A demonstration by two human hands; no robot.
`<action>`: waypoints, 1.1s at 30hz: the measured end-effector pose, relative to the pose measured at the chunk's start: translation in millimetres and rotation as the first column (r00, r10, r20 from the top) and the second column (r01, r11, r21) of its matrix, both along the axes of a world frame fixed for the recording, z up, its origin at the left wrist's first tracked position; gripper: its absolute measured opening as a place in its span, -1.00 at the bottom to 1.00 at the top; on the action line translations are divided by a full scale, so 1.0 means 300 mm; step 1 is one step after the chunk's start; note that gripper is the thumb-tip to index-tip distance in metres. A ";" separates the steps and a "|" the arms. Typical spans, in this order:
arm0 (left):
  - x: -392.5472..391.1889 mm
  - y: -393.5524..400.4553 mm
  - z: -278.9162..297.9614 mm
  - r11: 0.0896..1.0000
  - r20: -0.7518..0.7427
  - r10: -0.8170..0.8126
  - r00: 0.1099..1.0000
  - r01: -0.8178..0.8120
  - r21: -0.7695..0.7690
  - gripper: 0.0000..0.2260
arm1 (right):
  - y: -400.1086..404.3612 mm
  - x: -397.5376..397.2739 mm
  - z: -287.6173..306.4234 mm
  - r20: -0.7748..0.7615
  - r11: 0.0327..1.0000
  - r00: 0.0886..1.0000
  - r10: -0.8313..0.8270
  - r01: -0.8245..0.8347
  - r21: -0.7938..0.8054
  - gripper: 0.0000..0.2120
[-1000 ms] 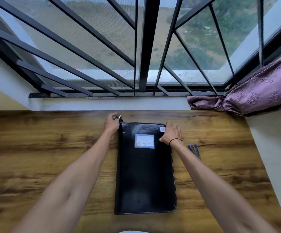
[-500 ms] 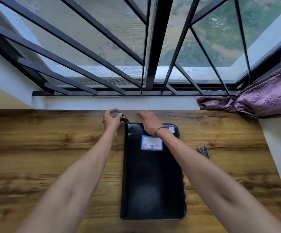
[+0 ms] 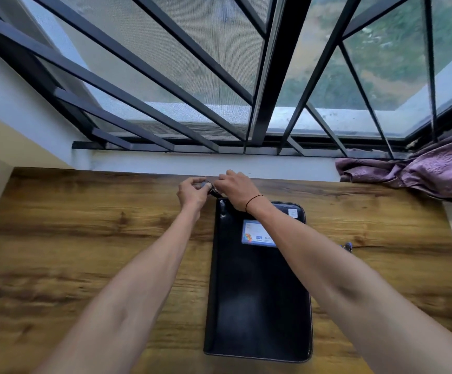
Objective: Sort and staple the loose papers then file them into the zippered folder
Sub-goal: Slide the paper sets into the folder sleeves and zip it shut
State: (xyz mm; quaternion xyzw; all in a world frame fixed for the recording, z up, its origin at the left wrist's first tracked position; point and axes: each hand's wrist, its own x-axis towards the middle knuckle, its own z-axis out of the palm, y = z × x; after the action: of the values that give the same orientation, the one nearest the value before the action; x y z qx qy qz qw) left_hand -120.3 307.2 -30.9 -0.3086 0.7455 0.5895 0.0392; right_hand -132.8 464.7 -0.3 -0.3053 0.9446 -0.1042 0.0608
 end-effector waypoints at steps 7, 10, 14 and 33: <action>-0.015 0.014 -0.036 0.988 0.057 0.141 0.988 -0.137 -0.067 -0.83 | 0.080 -0.012 0.001 0.013 0.934 0.952 0.305 -0.302 0.189 -0.86; -0.015 -0.007 -0.066 0.986 0.104 0.155 0.982 -0.147 -0.077 -0.81 | 0.174 -0.023 0.019 0.091 0.936 0.955 0.283 -0.295 0.190 -0.88; -0.004 -0.036 -0.063 0.975 0.118 0.191 0.974 -0.174 -0.138 -0.77 | 0.385 -0.003 0.026 0.148 0.953 0.976 0.158 -0.190 0.234 -0.78; 0.078 0.013 0.000 0.967 0.120 0.214 0.970 -0.192 -0.169 -0.75 | 0.610 0.713 -0.055 0.015 0.848 0.848 -0.529 0.528 0.047 -0.69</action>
State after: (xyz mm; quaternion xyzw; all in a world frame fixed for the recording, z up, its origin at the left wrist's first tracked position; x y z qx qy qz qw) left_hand -96.8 311.0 -31.0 -0.4253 0.7492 0.5077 0.0055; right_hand 81.2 647.6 -16.6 -0.0309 0.9931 -0.1016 0.0492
